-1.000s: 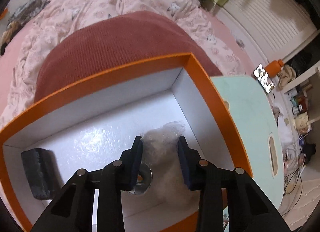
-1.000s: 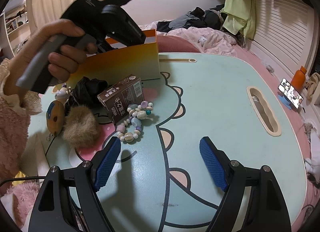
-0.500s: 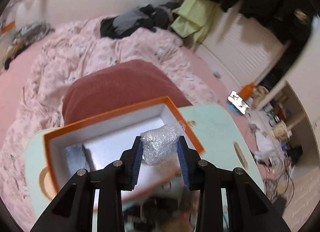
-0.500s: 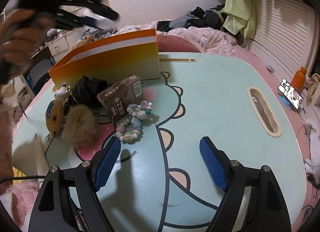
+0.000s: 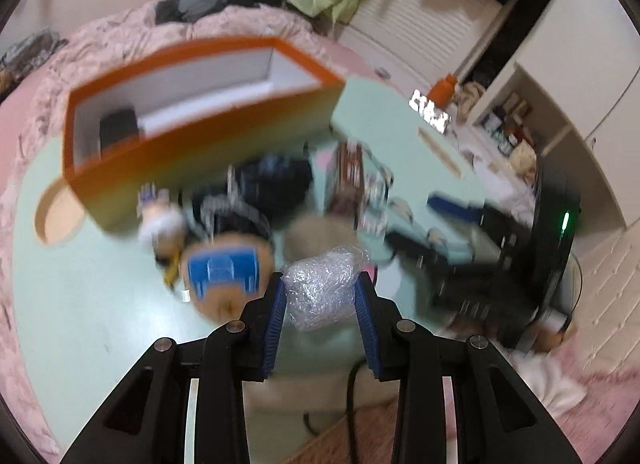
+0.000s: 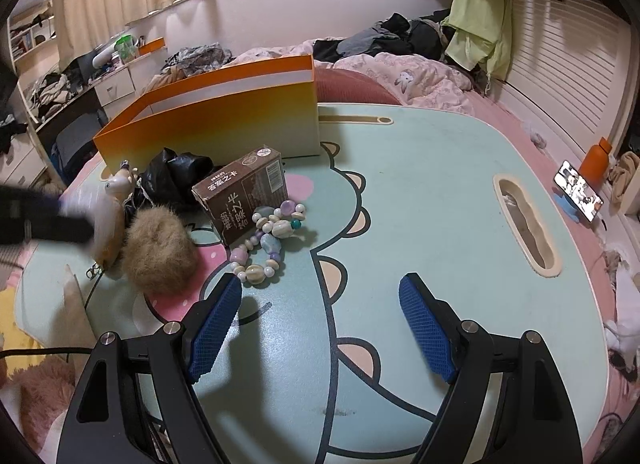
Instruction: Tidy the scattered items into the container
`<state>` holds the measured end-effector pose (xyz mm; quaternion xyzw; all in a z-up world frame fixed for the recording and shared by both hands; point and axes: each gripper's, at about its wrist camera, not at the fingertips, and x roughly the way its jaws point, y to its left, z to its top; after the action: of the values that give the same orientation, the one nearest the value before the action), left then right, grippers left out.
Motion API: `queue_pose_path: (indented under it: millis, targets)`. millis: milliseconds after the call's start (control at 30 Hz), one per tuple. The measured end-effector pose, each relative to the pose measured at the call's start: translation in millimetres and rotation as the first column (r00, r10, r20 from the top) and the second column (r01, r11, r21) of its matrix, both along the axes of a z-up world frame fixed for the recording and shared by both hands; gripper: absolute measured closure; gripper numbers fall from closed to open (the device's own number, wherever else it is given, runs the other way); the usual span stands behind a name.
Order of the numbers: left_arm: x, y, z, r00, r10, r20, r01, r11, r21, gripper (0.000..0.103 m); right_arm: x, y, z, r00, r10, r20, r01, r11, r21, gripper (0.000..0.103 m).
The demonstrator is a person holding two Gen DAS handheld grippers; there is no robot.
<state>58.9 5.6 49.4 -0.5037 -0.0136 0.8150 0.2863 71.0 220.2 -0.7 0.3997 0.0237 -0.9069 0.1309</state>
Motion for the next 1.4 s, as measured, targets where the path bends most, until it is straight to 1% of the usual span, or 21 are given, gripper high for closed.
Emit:
queue_pose_path:
  millis: [100,167,333,433,467,533,567,633,667,700,733,767,867,933,967,1067,1133,1200,1233,1333,1400]
  targets:
    - [7.3,2.8,-9.0,0.999,-0.044,0.016,0.044,0.999,0.006,0.07,-0.2,-0.6,0.1,1.0,-0.001,0.0,0.001,1.0,0.004,0.022]
    - [8.6,8.5,-12.9,0.999,-0.049,0.003,0.049,0.999,-0.023,0.07,-0.2,-1.3,-0.4,1.0,-0.001,-0.001,0.001,1.0,0.01,0.022]
    - [3.6,6.5,-21.2,0.999,0.027,-0.03,-0.029,0.996,-0.079,0.068,0.3,-1.4,-1.1,1.0,0.0,-0.001,0.0,1.0,0.012,0.022]
    - [6.0,3.0,-18.0,0.999,0.025,-0.042,-0.028,0.997,-0.069,0.055,0.8,-1.3,-1.0,1.0,-0.001,-0.002,0.001,1.0,0.01,0.022]
    - [7.9,1.7,-15.1,0.999,0.008,-0.041,-0.01,0.999,-0.046,0.049,0.7,-1.5,-1.0,1.0,-0.001,-0.002,0.001,1.0,0.01,0.022]
    - [14.2,1.8,-5.8,0.998,-0.032,-0.05,0.033,0.999,0.013,0.046,0.8,-1.5,-0.7,1.0,-0.002,-0.003,0.002,1.0,0.006,0.022]
    - [17.8,0.8,1.9,0.997,-0.049,-0.066,0.051,0.998,0.036,0.041,0.5,-1.2,-0.4,1.0,-0.002,-0.002,0.002,1.0,0.002,0.022]
    - [21.7,-3.3,14.7,0.994,-0.047,-0.1,0.052,0.997,0.05,0.03,-1.1,1.1,1.2,1.0,0.004,0.01,-0.004,1.0,-0.014,0.022]
    - [21.4,-6.3,19.4,0.993,-0.031,-0.111,0.037,0.998,0.049,0.024,-2.7,3.1,3.1,1.0,0.01,0.02,-0.01,0.999,-0.033,0.022]
    - [20.8,-12.0,24.9,0.993,-0.003,-0.121,0.008,0.999,0.043,0.022,-4.1,4.4,5.9,1.0,0.016,0.026,-0.015,0.999,-0.046,0.026]
    - [19.6,-16.5,27.9,0.992,0.021,-0.124,-0.016,0.999,0.035,0.022,-5.8,5.1,11.1,1.0,0.02,0.024,-0.019,0.999,-0.049,0.032]
    - [17.4,-22.4,30.2,0.991,0.045,-0.126,-0.042,0.999,0.023,0.022,-7.9,4.2,19.4,1.0,0.023,0.013,-0.023,0.999,-0.041,0.034]
    - [9.5,-38.0,32.9,0.981,0.131,-0.145,-0.138,0.99,-0.034,0.022,-18.1,-5.7,54.8,0.997,0.075,-0.03,-0.077,0.996,-0.044,0.035]
    - [5.8,-48.3,31.1,0.972,0.175,-0.156,-0.186,0.981,-0.058,0.022,-34.3,-18.3,80.1,0.993,0.115,-0.019,-0.116,0.992,-0.053,0.035]
    - [5.0,-53.9,29.5,0.969,0.191,-0.155,-0.202,0.978,-0.058,0.022,-46.4,-27.4,92.4,0.991,0.135,0.001,-0.135,0.989,-0.053,0.035]
    - [0.0,-63.8,24.8,0.971,0.208,-0.117,-0.212,0.977,-0.024,0.022,-91.7,-58.4,113.5,0.974,0.198,0.106,-0.197,0.98,-0.024,0.055]
    - [0.4,-63.0,21.8,0.974,0.202,-0.105,-0.204,0.979,-0.012,0.022,-126.7,-79.1,113.3,0.957,0.21,0.202,-0.222,0.974,0.04,0.077]
    - [1.4,-61.1,20.1,0.975,0.192,-0.109,-0.194,0.981,-0.017,0.022,-159.6,-95.8,102.9,0.934,0.189,0.302,-0.233,0.966,0.115,0.079]
    - [2.7,-60.0,20.6,0.975,0.188,-0.117,-0.191,0.981,-0.02,0.022,-171.8,-99.8,95.3,0.917,0.18,0.356,-0.24,0.962,0.13,0.079]
    - [6.2,-59.5,23.3,0.974,0.181,-0.136,-0.185,0.983,-0.016,0.022,-198.0,-108.0,70.0,0.845,0.179,0.503,-0.25,0.965,0.076,0.079]
    - [7.6,-60.9,25.0,0.973,0.185,-0.138,-0.188,0.982,-0.005,0.022,-204.2,-110.5,60.9,0.842,0.148,0.52,-0.229,0.969,0.095,0.079]
